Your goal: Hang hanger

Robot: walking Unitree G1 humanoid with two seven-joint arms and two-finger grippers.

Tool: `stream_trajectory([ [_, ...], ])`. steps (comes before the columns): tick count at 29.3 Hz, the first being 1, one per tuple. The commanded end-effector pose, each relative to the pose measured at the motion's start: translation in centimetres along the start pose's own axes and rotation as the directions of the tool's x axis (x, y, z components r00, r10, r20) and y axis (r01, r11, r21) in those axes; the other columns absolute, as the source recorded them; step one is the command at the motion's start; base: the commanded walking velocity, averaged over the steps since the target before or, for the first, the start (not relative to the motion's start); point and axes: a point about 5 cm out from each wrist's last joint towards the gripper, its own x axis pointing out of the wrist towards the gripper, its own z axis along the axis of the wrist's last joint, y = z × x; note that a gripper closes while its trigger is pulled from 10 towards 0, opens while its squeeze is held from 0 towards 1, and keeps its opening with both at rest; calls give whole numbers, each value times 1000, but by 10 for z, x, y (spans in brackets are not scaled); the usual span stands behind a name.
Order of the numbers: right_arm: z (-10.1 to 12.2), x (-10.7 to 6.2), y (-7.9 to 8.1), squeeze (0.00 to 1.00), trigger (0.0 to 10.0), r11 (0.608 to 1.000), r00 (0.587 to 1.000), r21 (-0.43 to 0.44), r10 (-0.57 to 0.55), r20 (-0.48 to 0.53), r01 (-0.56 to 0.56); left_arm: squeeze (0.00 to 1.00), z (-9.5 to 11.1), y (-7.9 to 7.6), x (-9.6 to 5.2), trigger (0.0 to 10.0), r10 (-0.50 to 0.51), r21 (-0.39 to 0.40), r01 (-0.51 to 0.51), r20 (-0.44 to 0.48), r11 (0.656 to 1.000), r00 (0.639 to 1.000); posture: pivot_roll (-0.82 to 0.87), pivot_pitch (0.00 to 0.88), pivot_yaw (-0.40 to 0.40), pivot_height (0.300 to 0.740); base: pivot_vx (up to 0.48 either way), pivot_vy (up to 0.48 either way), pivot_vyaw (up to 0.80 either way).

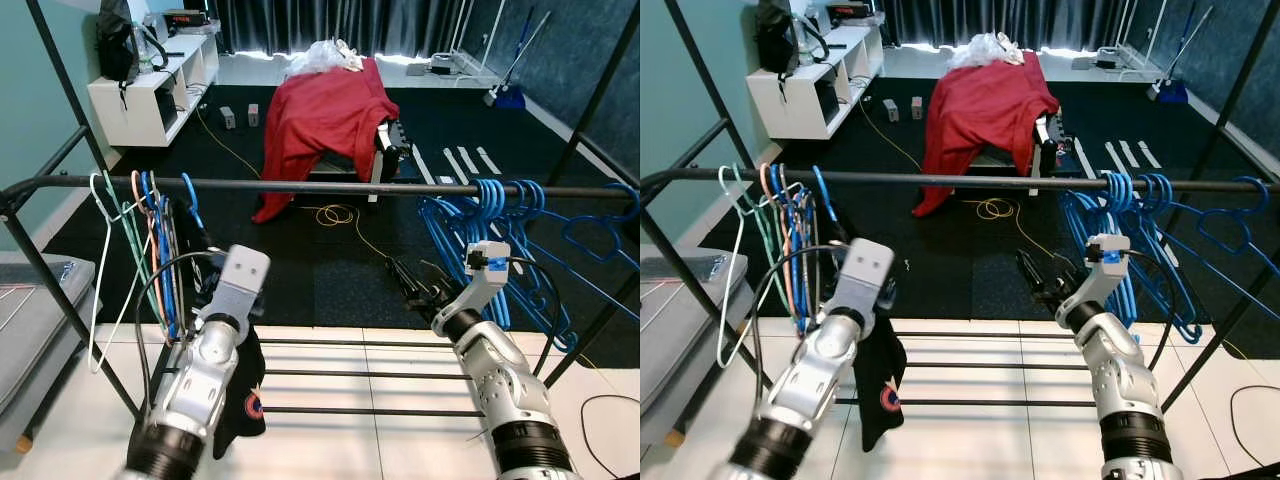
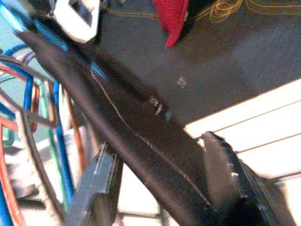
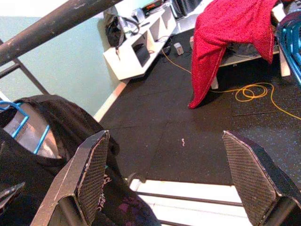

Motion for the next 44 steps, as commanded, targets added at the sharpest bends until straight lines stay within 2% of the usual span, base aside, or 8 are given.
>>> stream_trajectory([
  [1,-4,-2,1,0,10000,1000,1000,8,-3,-11,3,0,-9,0,2,0,4,45,-1,-58,999,998,-93,14,1,740,0,0,0],
  [15,-4,-1,2,0,10000,1000,1000,22,-11,-4,11,0,-17,10,12,0,26,-44,-33,-140,998,990,-95,10,7,740,0,0,0],
  [24,-4,0,1,0,10000,1000,1000,24,-14,-5,14,0,-15,73,2,0,149,-237,-163,-74,958,986,-81,6,4,740,0,0,0],
  [26,-4,1,1,0,10000,1000,1000,26,-13,-9,14,0,-23,91,-9,4078,152,-238,-161,-54,958,987,-68,11,-3,740,0,0,0],
  [32,-4,0,0,0,10000,999,1000,33,-12,-20,12,0,-51,117,-46,4588,10,-276,-6,16,961,1000,-54,22,-8,740,0,0,0],
  [40,-4,0,0,0,10000,999,1000,37,-12,-22,13,0,-39,110,-67,4314,-209,-366,276,211,889,955,-58,24,-7,740,0,0,0],
  [42,-4,-1,-1,0,10000,999,1000,38,-14,-23,14,0,-32,104,-79,6745,-327,-354,417,289,837,900,-60,25,-8,740,0,0,0],
  [44,-4,-1,-1,0,10000,999,1000,38,-14,-23,15,0,-30,102,-84,6745,-366,-349,464,311,814,877,-60,25,-8,740,0,0,0],
])
